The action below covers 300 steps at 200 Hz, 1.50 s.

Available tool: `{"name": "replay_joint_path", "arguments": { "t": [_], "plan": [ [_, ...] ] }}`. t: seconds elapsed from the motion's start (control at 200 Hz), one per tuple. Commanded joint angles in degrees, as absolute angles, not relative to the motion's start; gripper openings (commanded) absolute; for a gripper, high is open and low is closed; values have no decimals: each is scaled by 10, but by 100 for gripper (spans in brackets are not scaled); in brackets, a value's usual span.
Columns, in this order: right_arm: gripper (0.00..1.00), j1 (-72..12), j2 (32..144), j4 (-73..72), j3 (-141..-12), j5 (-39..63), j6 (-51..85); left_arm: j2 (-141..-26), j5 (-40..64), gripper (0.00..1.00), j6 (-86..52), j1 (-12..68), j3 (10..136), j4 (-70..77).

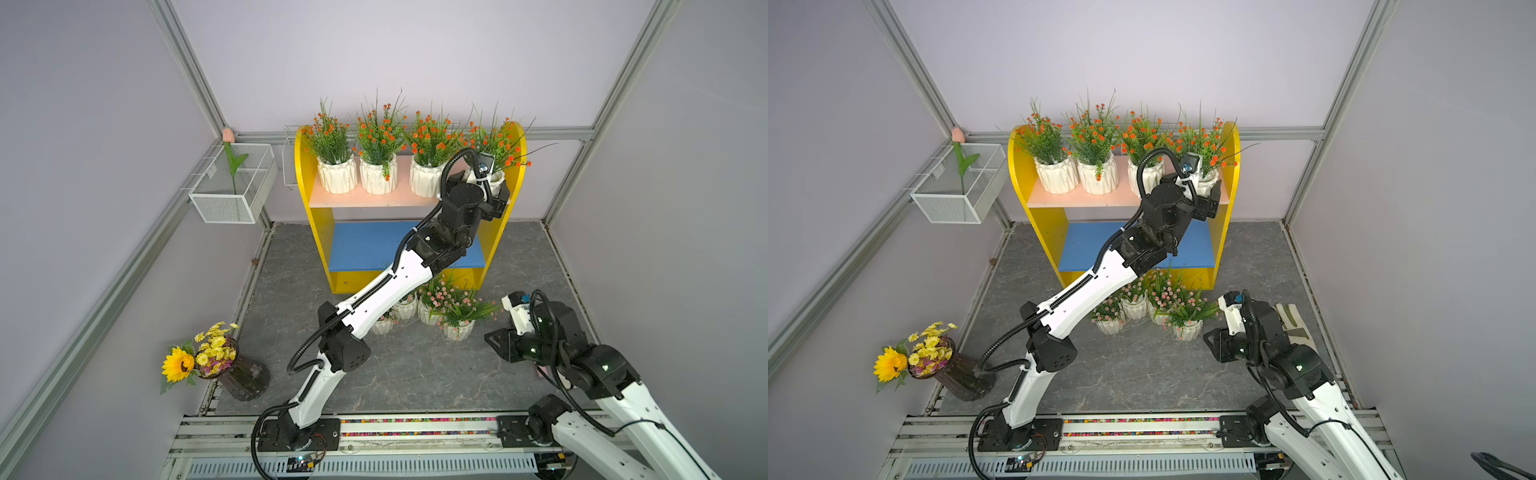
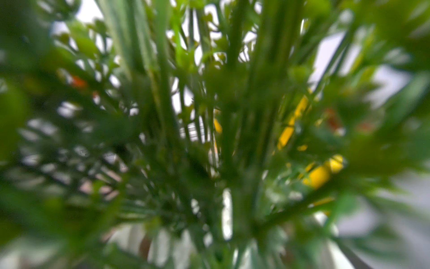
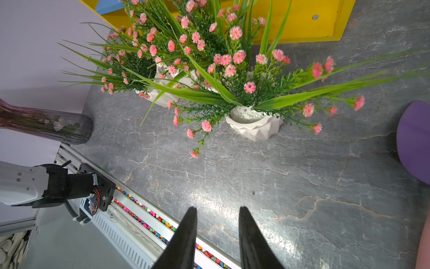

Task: Place the baby's breath potted plants on the rack by color
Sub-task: Place the baby's breath potted plant on the rack.

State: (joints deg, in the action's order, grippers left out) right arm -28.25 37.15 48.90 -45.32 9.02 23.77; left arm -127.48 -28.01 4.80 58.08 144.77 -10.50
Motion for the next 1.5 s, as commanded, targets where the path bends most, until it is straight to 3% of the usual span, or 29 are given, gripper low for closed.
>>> {"name": "replay_joint_path", "arguments": {
  "t": [0.0, 0.895, 1.06, 1.4, 1.495],
  "plan": [
    [33, -281, 368, 480, -447, 89, 240, -1272, -281, 32, 30, 575, 1480, -45],
    [34, -281, 359, 481, -447, 76, 243, -1342, -285, 41, -14, 548, 1537, -5],
    [34, -281, 359, 480, -447, 75, 243, -1350, -281, 52, -10, 548, 1542, 0],
    [35, -281, 357, 479, -446, 75, 243, -1357, -291, 87, -3, 548, 1544, -2],
    [35, -281, 356, 479, -446, 74, 243, -1357, -292, 93, -1, 547, 1543, -2]
  ]
}}
